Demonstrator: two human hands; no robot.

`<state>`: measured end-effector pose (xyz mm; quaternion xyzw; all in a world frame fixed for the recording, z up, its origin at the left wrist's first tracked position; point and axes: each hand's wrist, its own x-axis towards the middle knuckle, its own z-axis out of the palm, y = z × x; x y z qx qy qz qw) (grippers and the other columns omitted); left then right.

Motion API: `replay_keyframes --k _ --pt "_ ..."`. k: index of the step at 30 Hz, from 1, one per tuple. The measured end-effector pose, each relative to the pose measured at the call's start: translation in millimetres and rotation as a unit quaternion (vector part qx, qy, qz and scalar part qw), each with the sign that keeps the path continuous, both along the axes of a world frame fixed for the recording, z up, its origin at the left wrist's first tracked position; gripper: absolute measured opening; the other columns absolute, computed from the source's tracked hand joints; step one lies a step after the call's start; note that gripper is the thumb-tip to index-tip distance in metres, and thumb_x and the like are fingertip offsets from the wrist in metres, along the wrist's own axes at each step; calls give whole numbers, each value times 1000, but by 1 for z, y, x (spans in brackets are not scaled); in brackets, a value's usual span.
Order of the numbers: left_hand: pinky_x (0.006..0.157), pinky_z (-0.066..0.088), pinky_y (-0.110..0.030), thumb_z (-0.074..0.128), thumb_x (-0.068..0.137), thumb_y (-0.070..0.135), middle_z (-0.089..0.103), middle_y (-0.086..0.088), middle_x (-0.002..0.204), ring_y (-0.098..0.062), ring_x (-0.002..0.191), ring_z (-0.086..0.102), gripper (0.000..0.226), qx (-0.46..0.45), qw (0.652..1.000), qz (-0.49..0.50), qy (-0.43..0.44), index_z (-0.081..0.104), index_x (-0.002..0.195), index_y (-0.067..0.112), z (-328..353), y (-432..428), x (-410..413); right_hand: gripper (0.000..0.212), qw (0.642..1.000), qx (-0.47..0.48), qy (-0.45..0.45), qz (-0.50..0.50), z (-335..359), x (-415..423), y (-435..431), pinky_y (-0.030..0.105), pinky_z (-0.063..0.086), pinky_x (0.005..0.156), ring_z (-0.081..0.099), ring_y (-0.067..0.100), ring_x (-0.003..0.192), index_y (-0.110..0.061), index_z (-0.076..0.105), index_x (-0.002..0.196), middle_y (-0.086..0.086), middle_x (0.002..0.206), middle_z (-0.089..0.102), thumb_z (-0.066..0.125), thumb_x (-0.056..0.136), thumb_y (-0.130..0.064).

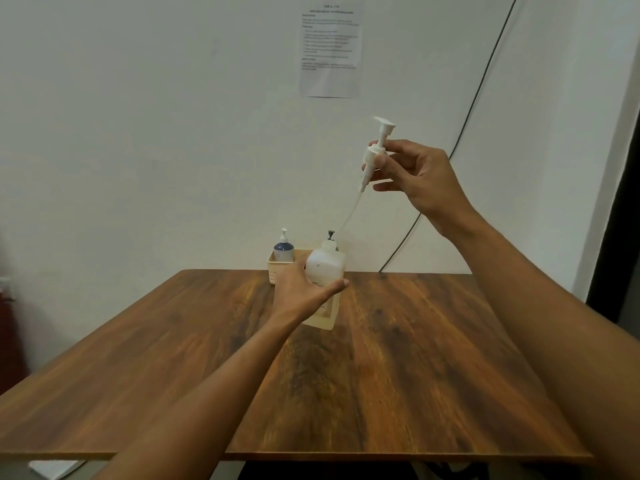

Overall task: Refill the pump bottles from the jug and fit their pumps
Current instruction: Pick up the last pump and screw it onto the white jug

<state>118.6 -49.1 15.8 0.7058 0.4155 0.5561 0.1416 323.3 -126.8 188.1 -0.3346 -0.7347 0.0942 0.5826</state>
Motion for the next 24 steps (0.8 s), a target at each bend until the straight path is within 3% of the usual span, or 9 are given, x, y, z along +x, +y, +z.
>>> replay_keyframes --k 7,11,19,24 --pt "62 42 -6 86 65 64 61 17 104 9 81 56 78 1 1000 1 4 64 129 26 2 -3 2 38 1000 -18 -1 0 -7 -4 5 44 64 92 80 26 104 -7 68 136 9 110 82 68 105 -29" --pt "64 41 -6 86 66 64 61 16 107 -1 86 60 78 -1 1000 3 6 63 130 25 3 -5 1 38 999 -39 -6 0 -18 -9 14 45 64 93 80 26 103 -7 68 137 10 110 82 68 104 -26" --pt "76 53 -15 86 69 60 70 4 123 -9 100 66 79 0 1000 -1 -2 62 135 23 3 -8 -1 37 994 -88 -69 -8 -54 -21 35 34 64 90 79 18 103 -5 65 139 10 113 81 69 104 -15" --pt "83 58 -24 86 71 57 71 2 124 -12 103 68 78 2 1000 -12 -3 63 135 21 3 -13 -3 42 989 -103 -106 -23 -73 -28 44 44 63 97 77 23 110 -6 65 142 12 119 78 72 101 -15"
